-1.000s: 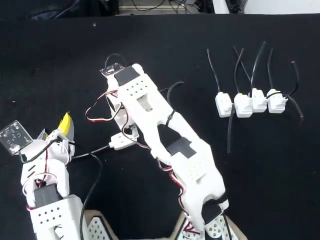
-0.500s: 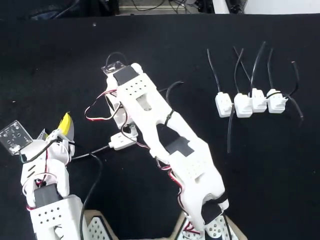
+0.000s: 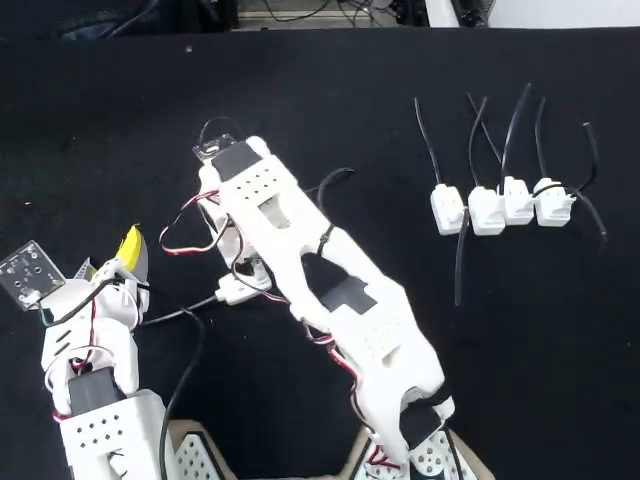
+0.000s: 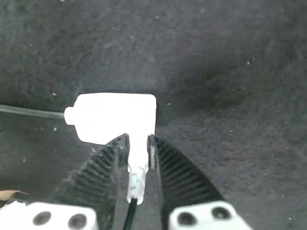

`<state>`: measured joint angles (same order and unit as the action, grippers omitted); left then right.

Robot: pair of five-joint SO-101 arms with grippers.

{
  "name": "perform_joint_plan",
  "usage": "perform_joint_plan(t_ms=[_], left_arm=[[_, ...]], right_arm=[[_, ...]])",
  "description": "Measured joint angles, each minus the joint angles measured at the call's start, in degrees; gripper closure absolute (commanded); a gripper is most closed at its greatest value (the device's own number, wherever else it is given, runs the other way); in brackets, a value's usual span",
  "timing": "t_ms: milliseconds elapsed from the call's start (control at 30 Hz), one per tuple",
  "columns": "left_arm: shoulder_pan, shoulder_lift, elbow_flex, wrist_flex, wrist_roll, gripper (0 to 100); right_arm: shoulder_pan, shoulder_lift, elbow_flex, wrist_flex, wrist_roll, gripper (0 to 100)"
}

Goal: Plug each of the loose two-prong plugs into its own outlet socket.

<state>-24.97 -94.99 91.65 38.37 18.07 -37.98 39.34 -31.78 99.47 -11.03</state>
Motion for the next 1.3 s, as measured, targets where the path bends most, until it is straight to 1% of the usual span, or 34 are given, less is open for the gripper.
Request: perform_joint_plan(t_ms=[533,733,933,967,1067,1133,1300], left_arm=[[0.0,0.0,0.0,0.0,0.0,72],[0.0,0.0,0.0,0.0,0.0,72],[0.0,0.0,0.0,0.0,0.0,72],[0.0,0.0,0.0,0.0,0.0,72],[0.0,0.0,0.0,0.0,0.0,72],[0.0,0.0,0.0,-0.26,0.0,72],[-2.46,0.0,0.0,-0.35,0.0,72]], right_arm=[[0.09,-0.09,0.0,0.0,0.0,98.8],[0.18,3.78,-0.44,-0.62,0.0,98.8],[0.09,3.25,-0.79,-0.62,0.0,98.1],[0.09,2.9,-0.79,-0.62,0.0,95.8],[0.09,2.11,-0.7,-0.62,0.18,82.8],[-0.18,1.41,0.09,-0.62,1.23,76.2],[-1.85,-0.44,0.7,-0.62,5.45,76.3]])
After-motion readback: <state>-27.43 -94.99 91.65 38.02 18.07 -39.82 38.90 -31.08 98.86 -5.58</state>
